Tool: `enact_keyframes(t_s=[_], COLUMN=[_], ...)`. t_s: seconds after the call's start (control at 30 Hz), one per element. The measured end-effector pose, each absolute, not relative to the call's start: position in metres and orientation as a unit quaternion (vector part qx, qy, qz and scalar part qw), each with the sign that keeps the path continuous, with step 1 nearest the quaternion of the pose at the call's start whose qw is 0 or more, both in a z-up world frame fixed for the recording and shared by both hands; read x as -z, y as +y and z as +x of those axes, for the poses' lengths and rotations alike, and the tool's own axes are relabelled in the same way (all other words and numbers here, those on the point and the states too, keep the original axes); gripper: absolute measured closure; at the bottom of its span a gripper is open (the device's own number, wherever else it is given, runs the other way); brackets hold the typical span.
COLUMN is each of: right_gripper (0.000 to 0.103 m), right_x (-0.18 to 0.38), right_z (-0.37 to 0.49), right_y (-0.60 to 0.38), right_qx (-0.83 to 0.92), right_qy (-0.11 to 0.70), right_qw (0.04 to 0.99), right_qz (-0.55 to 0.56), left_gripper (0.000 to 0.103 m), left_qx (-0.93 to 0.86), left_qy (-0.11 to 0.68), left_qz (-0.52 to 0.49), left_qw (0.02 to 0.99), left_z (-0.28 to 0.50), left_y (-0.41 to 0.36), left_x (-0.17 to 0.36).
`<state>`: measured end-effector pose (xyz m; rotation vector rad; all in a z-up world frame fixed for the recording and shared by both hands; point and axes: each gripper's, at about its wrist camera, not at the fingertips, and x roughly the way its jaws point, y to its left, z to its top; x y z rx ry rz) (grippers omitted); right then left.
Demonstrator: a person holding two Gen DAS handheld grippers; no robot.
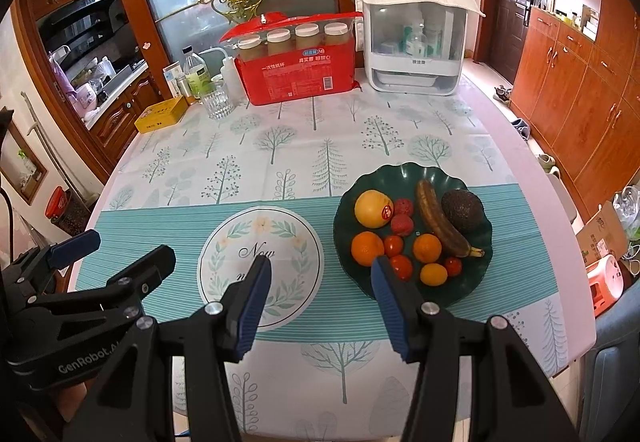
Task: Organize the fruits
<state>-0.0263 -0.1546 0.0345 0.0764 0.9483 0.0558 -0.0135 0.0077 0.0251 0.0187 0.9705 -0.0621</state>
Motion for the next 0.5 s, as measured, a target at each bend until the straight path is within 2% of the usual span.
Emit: enact_keyframes(t_s=[0.5], right_gripper=[0.050], right_x=[-0.025], right_z=[-0.023], right_y=[-0.158], right_qx=[-0.023], right_qy=[0.464], right_qw=[0.885], right_qz=[0.040], left_gripper=[0.007], left_qx=[0.034], left_qy=[0.468], left_qz=[0.007], left_qw=[0.883], left_z=[-0.012], left_y=[0.005], left_x=[-0.021])
